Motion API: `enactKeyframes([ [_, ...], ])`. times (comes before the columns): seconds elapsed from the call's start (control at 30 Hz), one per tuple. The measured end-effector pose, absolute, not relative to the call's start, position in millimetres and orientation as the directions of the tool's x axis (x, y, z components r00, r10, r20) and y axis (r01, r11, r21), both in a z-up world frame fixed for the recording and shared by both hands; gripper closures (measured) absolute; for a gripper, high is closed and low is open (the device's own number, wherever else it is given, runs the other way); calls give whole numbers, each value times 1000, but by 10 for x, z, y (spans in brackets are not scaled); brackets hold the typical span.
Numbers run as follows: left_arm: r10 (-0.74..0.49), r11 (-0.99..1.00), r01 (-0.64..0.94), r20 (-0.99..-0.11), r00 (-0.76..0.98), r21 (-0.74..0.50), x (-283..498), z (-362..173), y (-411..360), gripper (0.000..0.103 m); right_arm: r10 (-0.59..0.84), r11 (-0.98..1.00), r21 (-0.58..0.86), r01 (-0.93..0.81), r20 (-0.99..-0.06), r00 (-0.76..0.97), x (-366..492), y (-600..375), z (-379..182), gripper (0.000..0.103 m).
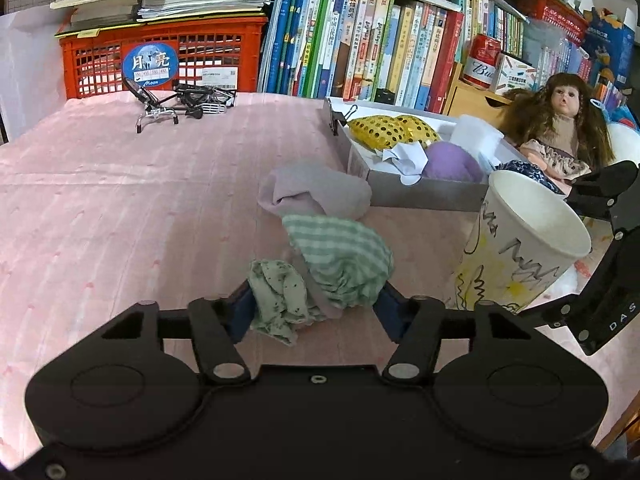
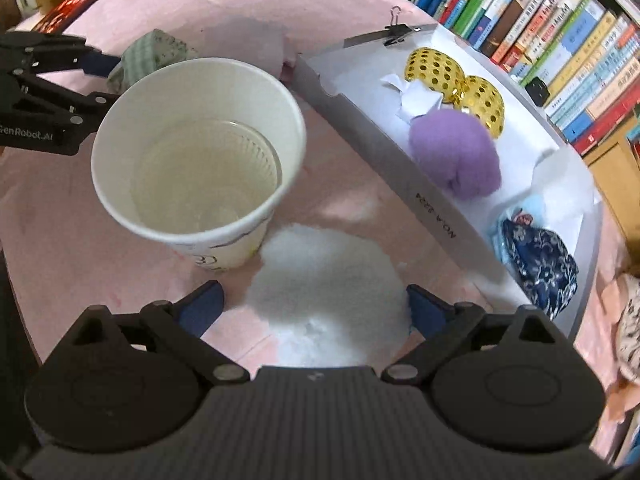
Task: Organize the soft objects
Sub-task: 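Grasp the green gingham cloth with the left tool while the right tool grasps the white cotton fluff, then carry the gingham cloth with the left tool while the right tool carries the cotton fluff into the box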
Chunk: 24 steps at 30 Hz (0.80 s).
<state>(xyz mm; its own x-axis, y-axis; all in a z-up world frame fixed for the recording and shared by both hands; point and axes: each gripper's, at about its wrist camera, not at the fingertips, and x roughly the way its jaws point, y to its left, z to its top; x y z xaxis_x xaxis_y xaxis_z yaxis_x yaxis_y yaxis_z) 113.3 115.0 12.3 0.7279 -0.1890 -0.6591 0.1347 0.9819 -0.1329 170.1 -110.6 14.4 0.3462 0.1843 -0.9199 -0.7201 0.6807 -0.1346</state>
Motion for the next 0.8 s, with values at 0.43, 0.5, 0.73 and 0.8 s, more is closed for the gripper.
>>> enactKeyframes([
  [0.43, -185, 983, 141, -652, 736, -120, 984, 213, 1057, 53, 139, 774, -147, -616, -909, 392, 1609, -1068, 220, 35],
  [0.5, -183, 983, 139, -647, 740, -119, 956, 248, 1050, 53, 112, 796, -165, -582, -905, 410, 1616, -1071, 239, 38],
  [0.73, -163, 986, 139, -630, 759, -88, 845, 392, 1026, 54, 120, 822, -158, -547, -891, 439, 1529, -1106, 283, 40],
  [0.8, -156, 987, 138, -626, 764, -78, 815, 433, 1014, 54, 131, 825, -150, -544, -887, 444, 1484, -1128, 318, 40],
])
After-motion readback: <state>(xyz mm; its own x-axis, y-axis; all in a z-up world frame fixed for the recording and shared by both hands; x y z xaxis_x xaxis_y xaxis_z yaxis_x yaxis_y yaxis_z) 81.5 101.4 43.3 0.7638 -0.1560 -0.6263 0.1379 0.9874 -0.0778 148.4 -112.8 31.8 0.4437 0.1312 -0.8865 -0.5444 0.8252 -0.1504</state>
